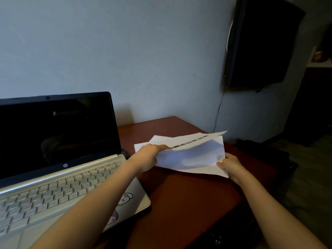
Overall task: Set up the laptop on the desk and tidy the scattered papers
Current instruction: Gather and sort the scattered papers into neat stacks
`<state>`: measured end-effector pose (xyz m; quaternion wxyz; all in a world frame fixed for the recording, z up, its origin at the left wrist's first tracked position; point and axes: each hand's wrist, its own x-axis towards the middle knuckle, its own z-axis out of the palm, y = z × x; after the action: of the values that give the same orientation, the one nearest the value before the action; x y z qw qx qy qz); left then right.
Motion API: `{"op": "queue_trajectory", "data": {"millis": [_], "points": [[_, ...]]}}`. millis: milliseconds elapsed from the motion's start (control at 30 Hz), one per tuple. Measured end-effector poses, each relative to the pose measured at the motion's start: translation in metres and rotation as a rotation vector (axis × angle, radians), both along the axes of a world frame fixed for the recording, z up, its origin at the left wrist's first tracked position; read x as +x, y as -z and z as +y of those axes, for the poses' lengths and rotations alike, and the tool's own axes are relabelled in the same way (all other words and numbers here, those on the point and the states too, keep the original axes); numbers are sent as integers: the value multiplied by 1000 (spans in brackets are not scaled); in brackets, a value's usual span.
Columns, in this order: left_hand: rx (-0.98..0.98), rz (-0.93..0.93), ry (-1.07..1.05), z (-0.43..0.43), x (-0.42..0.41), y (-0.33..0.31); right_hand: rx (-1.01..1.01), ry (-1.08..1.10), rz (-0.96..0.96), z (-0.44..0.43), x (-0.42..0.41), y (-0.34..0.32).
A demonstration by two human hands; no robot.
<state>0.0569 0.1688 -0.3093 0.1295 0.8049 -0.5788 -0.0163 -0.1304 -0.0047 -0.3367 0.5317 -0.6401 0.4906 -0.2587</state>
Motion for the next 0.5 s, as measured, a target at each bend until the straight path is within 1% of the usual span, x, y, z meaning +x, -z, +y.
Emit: {"op": "queue_trajectory", "data": {"millis": [100, 200, 333, 400, 500], "points": [[-24, -6, 38, 7, 4, 3, 39, -35, 28, -2, -12, -3], [14, -5, 48, 14, 7, 9, 155, -34, -33, -4, -24, -4], [80, 66, 98, 21, -2, 13, 267, -69, -130, -8, -35, -5], [94, 103, 118, 21, -8, 14, 255, -115, -102, -6, -33, -7], [131, 180, 118, 21, -15, 17, 135, -129, 40, -1, -29, -6]]}}
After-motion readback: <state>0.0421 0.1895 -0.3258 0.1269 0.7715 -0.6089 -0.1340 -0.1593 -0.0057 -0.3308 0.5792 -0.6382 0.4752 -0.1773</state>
